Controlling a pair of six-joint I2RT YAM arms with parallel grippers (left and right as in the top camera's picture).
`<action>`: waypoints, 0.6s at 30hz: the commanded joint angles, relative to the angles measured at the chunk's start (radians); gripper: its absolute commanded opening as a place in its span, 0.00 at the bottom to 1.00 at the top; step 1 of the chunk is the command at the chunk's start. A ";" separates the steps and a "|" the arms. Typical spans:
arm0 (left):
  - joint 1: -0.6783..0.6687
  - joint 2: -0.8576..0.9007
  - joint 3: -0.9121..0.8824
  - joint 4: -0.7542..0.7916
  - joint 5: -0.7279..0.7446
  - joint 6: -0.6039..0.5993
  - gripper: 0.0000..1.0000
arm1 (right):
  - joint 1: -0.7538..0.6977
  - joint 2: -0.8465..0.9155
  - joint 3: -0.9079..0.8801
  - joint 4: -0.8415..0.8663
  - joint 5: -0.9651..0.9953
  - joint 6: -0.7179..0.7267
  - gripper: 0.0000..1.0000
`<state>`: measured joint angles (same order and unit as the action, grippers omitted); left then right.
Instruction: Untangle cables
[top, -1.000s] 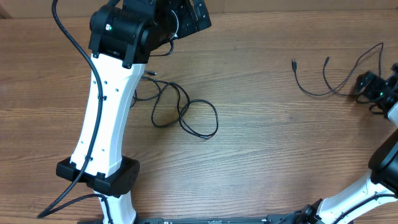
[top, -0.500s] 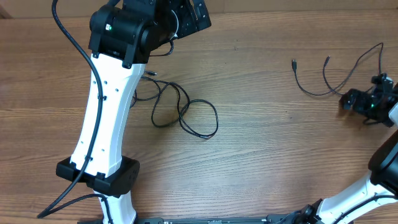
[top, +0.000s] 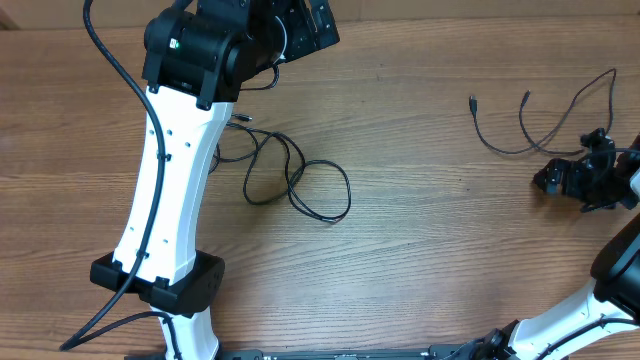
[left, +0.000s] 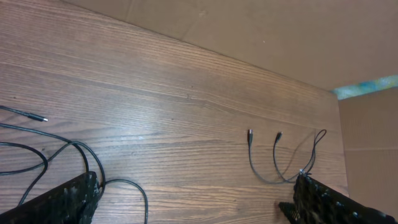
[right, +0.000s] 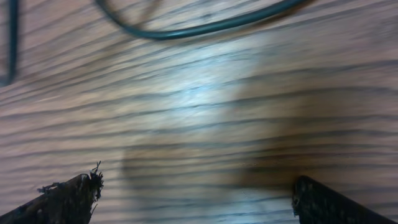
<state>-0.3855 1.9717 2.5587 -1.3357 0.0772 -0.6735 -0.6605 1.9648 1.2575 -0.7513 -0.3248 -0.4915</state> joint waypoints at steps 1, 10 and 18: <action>0.006 0.011 0.001 0.000 -0.010 0.023 1.00 | 0.010 0.001 -0.006 -0.035 -0.105 -0.044 1.00; 0.005 0.011 0.001 0.000 -0.010 0.023 0.99 | 0.179 0.002 -0.006 0.010 0.128 -0.091 1.00; 0.005 0.011 0.001 0.000 -0.010 0.023 1.00 | 0.263 0.011 -0.006 0.081 0.254 0.003 1.00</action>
<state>-0.3855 1.9717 2.5587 -1.3357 0.0769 -0.6735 -0.3908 1.9636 1.2564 -0.6769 -0.1387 -0.5415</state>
